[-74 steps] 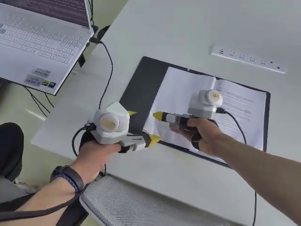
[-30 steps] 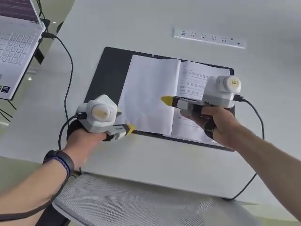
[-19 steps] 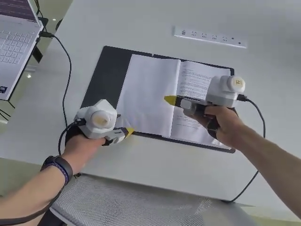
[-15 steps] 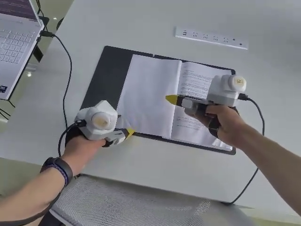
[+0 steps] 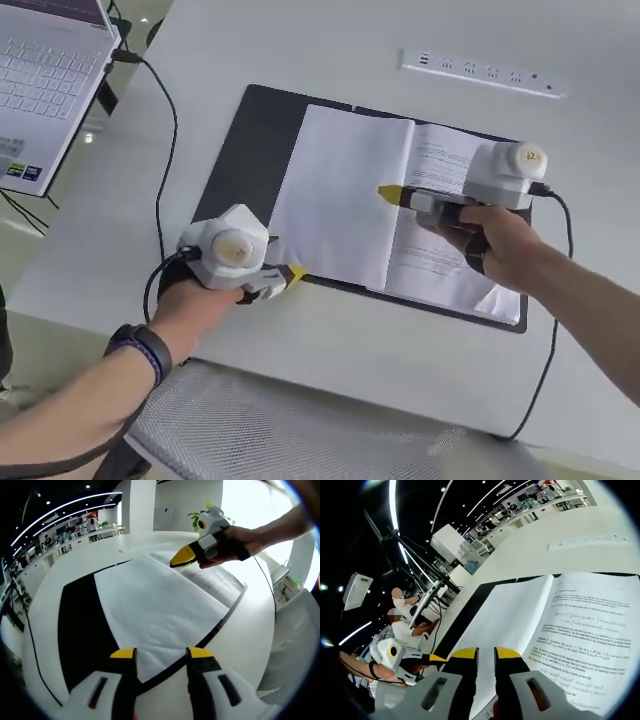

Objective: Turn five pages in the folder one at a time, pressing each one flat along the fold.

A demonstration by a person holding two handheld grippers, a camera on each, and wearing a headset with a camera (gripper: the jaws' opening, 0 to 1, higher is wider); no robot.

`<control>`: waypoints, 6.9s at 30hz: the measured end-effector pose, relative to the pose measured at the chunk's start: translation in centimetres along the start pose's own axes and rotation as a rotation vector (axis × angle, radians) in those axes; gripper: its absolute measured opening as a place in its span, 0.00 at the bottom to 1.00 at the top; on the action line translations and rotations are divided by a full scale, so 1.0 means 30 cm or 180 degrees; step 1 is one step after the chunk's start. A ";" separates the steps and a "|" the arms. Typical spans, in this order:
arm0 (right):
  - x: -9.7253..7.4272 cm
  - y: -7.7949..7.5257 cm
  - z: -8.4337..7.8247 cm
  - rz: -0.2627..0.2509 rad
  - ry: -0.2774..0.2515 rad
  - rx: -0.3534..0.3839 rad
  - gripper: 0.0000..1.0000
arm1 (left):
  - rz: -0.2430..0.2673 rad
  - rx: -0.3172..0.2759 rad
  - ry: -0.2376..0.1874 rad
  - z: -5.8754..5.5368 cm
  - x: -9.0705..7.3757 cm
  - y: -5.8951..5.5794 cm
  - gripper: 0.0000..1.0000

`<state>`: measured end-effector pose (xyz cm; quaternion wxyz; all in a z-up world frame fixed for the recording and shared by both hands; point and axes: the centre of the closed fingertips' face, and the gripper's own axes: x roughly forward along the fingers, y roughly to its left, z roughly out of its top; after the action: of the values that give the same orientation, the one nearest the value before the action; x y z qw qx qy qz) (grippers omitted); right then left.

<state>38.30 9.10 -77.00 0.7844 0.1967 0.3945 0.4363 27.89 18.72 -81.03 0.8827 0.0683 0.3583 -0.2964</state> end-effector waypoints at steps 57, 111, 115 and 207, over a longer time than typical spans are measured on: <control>0.110 -0.331 0.262 -0.0173 -0.1024 0.1048 0.00 | 0.0074 -0.0153 -0.0021 0.019 -0.014 -0.002 0.36; 0.009 -0.107 -0.031 0.0229 -0.0530 0.0599 0.00 | 0.0054 -0.0242 -0.0082 0.019 -0.016 0.001 0.35; -0.007 -0.087 -0.065 0.0305 -0.0454 0.0595 0.00 | 0.0027 -0.0211 -0.0066 0.018 -0.018 -0.002 0.35; -0.638 -0.003 -0.220 -0.0682 -0.0172 -0.0756 0.45 | -0.0040 0.0119 -0.0173 0.117 -0.188 -0.028 0.61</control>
<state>27.22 -7.26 -72.53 0.8545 0.0710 0.3377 0.3883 26.30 19.54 -74.59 0.8888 0.0745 0.3289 -0.3103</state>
